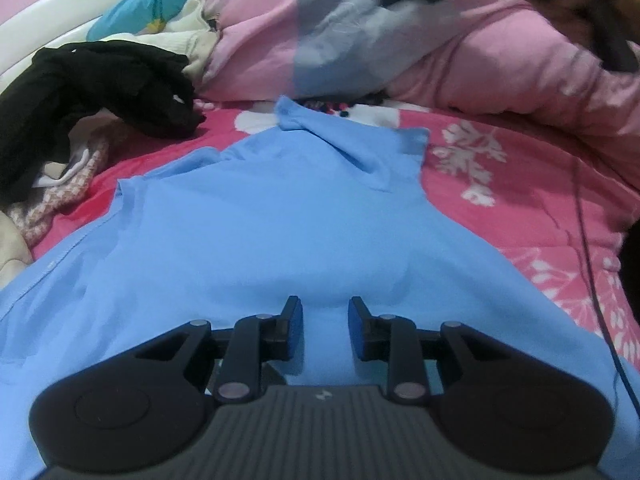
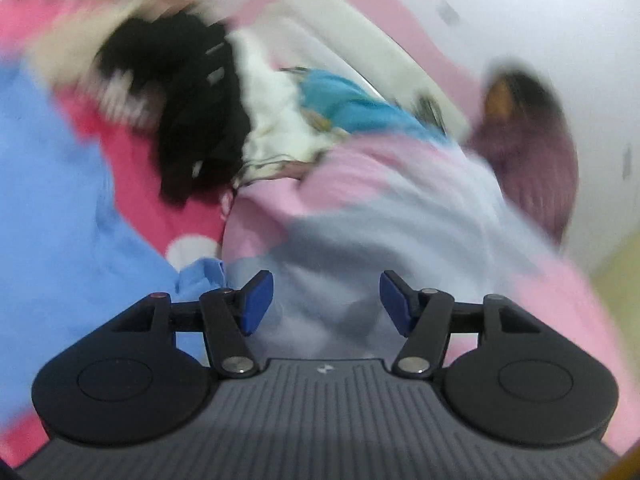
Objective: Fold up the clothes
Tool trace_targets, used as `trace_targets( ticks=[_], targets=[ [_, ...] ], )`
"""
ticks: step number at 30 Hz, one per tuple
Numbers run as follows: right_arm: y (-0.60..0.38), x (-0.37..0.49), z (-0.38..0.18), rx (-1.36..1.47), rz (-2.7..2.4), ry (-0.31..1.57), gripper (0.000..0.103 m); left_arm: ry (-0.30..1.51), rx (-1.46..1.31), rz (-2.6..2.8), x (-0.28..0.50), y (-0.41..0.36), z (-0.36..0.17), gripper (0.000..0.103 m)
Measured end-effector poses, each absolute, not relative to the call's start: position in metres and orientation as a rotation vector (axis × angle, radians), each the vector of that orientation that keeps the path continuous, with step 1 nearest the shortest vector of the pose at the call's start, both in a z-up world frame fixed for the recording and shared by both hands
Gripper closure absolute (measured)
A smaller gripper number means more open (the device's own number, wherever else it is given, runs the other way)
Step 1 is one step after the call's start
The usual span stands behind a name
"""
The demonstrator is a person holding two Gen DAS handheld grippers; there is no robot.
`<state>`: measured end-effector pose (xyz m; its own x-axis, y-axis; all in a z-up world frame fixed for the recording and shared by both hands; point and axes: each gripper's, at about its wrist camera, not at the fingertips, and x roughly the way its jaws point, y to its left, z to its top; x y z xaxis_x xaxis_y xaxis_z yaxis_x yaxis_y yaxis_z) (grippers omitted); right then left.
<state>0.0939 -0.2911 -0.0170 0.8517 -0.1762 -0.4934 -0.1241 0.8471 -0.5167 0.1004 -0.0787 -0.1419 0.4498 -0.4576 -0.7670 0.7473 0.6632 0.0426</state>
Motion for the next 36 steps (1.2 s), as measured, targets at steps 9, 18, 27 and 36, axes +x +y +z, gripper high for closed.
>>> trace_targets(
  ticks=[9, 18, 27, 36],
  targets=[
    [-0.370, 0.096, -0.094, 0.272, -0.025, 1.013, 0.075, 0.797, 0.429, -0.733, 0.099, -0.085, -0.141, 0.074],
    [-0.375, 0.085, -0.096, 0.466, -0.082, 0.952, 0.101, 0.792, 0.420, -0.728, 0.098, -0.084, -0.141, 0.074],
    [-0.370, 0.050, -0.111, 0.307, -0.273, 1.003, 0.098, 0.803, 0.383, -0.740, 0.103, -0.082, -0.143, 0.074],
    [-0.342, 0.051, -0.079, -0.019, -0.232, 0.807, 0.092, 0.803, 0.371, -0.744, 0.104, -0.080, -0.144, 0.074]
  ],
)
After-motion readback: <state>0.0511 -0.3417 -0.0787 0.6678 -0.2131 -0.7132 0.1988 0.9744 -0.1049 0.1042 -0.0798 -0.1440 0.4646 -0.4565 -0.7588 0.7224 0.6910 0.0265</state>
